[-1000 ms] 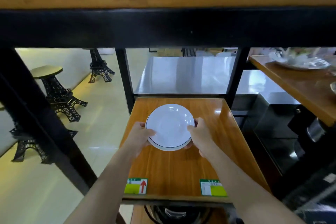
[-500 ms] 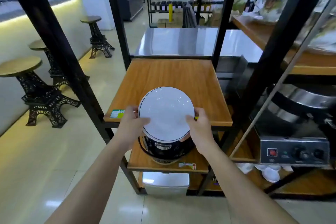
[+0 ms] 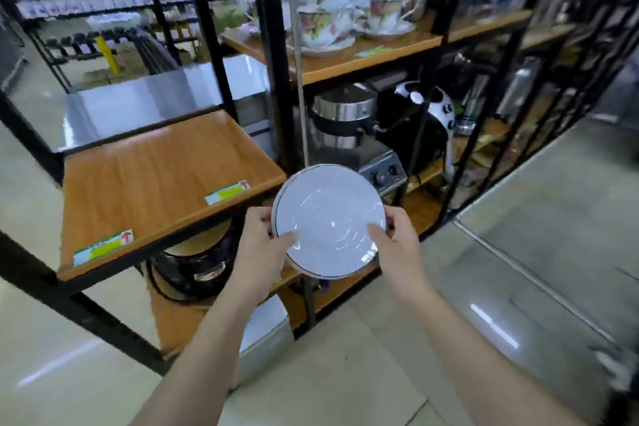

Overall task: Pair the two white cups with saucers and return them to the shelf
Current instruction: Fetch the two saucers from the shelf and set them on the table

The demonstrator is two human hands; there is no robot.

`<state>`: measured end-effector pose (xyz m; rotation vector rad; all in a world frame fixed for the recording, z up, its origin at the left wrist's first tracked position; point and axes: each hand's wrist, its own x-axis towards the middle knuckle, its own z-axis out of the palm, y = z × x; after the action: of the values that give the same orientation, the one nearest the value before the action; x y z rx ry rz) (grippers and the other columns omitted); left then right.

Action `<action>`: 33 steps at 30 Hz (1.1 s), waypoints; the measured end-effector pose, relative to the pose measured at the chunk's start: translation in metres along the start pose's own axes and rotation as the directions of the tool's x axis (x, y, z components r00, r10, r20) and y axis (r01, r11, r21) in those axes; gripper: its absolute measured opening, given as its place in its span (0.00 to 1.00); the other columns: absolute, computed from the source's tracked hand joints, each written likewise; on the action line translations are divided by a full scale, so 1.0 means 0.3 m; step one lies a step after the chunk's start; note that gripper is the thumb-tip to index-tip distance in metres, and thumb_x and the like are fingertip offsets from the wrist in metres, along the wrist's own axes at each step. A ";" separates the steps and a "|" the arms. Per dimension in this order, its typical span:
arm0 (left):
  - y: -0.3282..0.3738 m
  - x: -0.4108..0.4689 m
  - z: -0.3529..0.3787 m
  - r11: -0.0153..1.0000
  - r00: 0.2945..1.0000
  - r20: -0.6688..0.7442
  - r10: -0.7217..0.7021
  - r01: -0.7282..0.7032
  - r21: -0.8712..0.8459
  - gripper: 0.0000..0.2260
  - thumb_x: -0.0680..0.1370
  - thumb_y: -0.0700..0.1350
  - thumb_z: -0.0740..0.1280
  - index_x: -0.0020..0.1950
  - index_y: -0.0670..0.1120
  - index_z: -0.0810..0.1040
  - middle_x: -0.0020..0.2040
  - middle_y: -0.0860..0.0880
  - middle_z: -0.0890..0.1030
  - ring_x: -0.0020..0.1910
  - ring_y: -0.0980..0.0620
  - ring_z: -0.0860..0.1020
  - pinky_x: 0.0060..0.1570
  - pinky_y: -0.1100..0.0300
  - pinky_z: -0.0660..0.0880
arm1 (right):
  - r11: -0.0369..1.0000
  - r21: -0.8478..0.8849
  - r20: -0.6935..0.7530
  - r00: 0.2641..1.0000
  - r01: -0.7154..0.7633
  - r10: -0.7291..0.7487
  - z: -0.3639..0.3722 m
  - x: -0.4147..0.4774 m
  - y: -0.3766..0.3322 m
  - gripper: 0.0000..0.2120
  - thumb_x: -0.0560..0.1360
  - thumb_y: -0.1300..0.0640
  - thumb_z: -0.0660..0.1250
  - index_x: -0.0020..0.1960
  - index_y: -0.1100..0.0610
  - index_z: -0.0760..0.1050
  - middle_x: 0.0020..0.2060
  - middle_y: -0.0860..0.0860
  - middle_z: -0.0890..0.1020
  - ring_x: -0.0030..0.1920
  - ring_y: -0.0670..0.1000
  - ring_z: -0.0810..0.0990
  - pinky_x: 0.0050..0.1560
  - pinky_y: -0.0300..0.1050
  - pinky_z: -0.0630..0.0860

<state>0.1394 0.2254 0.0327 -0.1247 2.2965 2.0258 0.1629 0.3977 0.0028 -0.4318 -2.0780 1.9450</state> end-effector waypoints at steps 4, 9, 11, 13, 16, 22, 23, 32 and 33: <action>0.031 -0.077 0.280 0.997 0.976 0.214 0.051 -0.063 0.050 0.12 0.77 0.34 0.63 0.55 0.48 0.65 0.58 0.47 0.74 0.57 0.47 0.75 0.46 0.51 0.79 | 0.999 0.035 -0.214 0.976 -0.026 0.033 -0.307 -0.083 0.016 0.07 0.76 0.63 0.62 0.51 0.52 0.70 0.52 0.55 0.77 0.54 0.65 0.78 0.42 0.61 0.78; 0.060 -0.217 0.668 0.998 0.872 0.487 0.055 -0.069 0.010 0.14 0.77 0.33 0.64 0.47 0.52 0.67 0.48 0.52 0.76 0.48 0.51 0.77 0.46 0.47 0.78 | 0.996 0.089 -0.433 0.899 -0.022 0.058 -0.715 -0.228 0.019 0.08 0.77 0.64 0.60 0.48 0.51 0.69 0.46 0.53 0.77 0.41 0.57 0.78 0.24 0.45 0.74; 0.066 -0.290 0.836 0.996 0.813 0.578 0.071 -0.089 0.002 0.13 0.75 0.31 0.64 0.49 0.48 0.68 0.50 0.48 0.76 0.48 0.49 0.77 0.46 0.50 0.79 | 0.992 0.128 -0.506 0.858 -0.022 0.084 -0.873 -0.299 0.031 0.08 0.77 0.64 0.60 0.48 0.51 0.69 0.45 0.52 0.77 0.39 0.54 0.78 0.23 0.44 0.73; 0.065 -0.381 1.004 0.997 0.764 0.642 0.068 -0.076 -0.014 0.12 0.74 0.29 0.64 0.50 0.44 0.69 0.49 0.45 0.76 0.42 0.50 0.76 0.33 0.65 0.77 | 0.992 0.125 -0.584 0.807 -0.019 0.089 -1.034 -0.373 0.044 0.07 0.77 0.64 0.60 0.51 0.53 0.69 0.45 0.52 0.77 0.38 0.52 0.78 0.22 0.43 0.73; 0.039 -0.526 1.254 1.000 0.672 0.740 -0.016 0.022 0.001 0.14 0.74 0.29 0.64 0.47 0.48 0.69 0.47 0.48 0.78 0.40 0.53 0.77 0.23 0.68 0.72 | 0.994 0.102 -0.680 0.726 -0.043 0.101 -1.279 -0.478 0.075 0.07 0.77 0.64 0.59 0.50 0.54 0.70 0.45 0.51 0.77 0.38 0.48 0.78 0.24 0.39 0.74; -0.029 -0.766 1.661 0.992 0.529 0.840 -0.126 0.061 0.110 0.12 0.75 0.30 0.64 0.48 0.47 0.68 0.47 0.47 0.79 0.39 0.52 0.78 0.28 0.62 0.75 | 0.985 0.135 -0.788 0.591 -0.105 0.171 -1.680 -0.631 0.170 0.07 0.77 0.65 0.59 0.50 0.55 0.70 0.46 0.54 0.76 0.39 0.53 0.77 0.21 0.42 0.74; -0.039 -0.794 1.709 0.990 0.514 0.846 -0.141 0.064 0.126 0.12 0.74 0.30 0.64 0.47 0.47 0.68 0.46 0.47 0.79 0.39 0.52 0.78 0.27 0.61 0.75 | 0.982 0.151 -0.791 0.581 -0.116 0.190 -1.727 -0.646 0.189 0.06 0.77 0.65 0.59 0.52 0.57 0.70 0.46 0.53 0.75 0.37 0.53 0.77 0.20 0.42 0.74; -0.120 -0.853 2.102 0.950 0.387 0.890 -0.242 -0.092 0.298 0.09 0.73 0.34 0.69 0.47 0.41 0.71 0.44 0.45 0.80 0.38 0.51 0.79 0.28 0.61 0.76 | 0.924 0.283 -0.813 0.446 -0.257 0.373 -2.066 -0.640 0.380 0.07 0.76 0.65 0.59 0.53 0.58 0.70 0.50 0.60 0.76 0.42 0.60 0.78 0.20 0.40 0.73; -0.129 -0.856 2.149 0.948 0.373 0.892 -0.256 -0.082 0.307 0.08 0.73 0.33 0.69 0.49 0.40 0.72 0.43 0.45 0.79 0.38 0.52 0.79 0.28 0.62 0.77 | 0.918 0.293 -0.818 0.427 -0.267 0.385 -2.103 -0.628 0.401 0.07 0.76 0.65 0.59 0.53 0.58 0.70 0.49 0.60 0.76 0.42 0.60 0.78 0.20 0.40 0.73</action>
<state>0.4013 0.8630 -0.0573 0.7308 1.6674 1.0806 0.5851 0.9117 -0.0720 -1.5313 -1.2168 1.4479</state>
